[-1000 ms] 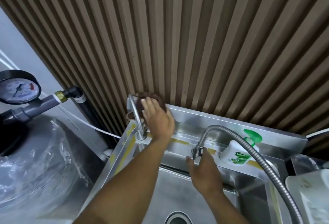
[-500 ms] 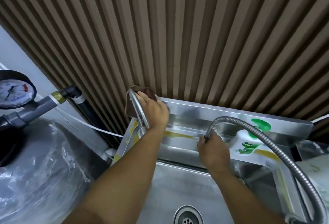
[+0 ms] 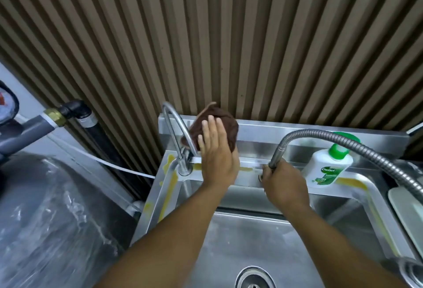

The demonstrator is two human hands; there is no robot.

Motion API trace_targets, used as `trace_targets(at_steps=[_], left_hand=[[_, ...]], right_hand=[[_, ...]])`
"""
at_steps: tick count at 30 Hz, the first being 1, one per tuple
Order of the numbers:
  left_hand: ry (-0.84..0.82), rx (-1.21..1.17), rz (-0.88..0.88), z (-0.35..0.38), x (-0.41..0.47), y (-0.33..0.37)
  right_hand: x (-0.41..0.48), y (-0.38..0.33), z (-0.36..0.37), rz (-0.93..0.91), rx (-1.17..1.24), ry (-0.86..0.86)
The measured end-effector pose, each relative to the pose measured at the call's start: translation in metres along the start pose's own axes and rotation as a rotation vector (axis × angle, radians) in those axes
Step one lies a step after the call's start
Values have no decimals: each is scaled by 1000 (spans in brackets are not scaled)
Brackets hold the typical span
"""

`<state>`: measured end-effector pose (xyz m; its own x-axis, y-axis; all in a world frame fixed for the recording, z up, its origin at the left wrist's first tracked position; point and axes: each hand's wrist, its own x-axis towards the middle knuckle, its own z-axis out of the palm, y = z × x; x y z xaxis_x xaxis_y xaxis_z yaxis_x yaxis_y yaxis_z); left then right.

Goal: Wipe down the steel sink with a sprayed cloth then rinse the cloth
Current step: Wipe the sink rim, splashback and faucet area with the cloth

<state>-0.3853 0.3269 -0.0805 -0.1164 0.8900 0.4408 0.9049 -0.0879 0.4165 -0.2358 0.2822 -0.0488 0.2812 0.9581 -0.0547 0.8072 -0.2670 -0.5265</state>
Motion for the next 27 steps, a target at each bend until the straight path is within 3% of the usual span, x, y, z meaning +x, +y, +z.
trace_targets(at_steps=[3, 6, 10, 12, 14, 18, 20, 23, 27], left_hand=[[102, -236, -397, -11, 29, -3], [227, -383, -680, -22, 68, -1], [386, -447, -812, -31, 87, 4], [319, -349, -678, -20, 69, 17], [228, -168, -334, 3, 37, 27], [-146, 89, 423, 31, -16, 13], [-230, 149, 571, 26, -25, -6], [-187, 38, 377, 11, -34, -30], [46, -421, -295, -16, -29, -8]], right_hand=[[-2, 1, 1, 3, 10, 11], [-2, 1, 1, 8, 10, 12], [-1, 3, 3, -2, 19, 14], [1, 4, 4, -9, 14, 15], [3, 5, 5, -19, 6, 17], [4, 7, 6, -47, 18, 16], [3, 7, 6, -52, 23, 17], [3, 6, 4, -41, 12, 12], [1, 5, 3, -42, 29, 1]])
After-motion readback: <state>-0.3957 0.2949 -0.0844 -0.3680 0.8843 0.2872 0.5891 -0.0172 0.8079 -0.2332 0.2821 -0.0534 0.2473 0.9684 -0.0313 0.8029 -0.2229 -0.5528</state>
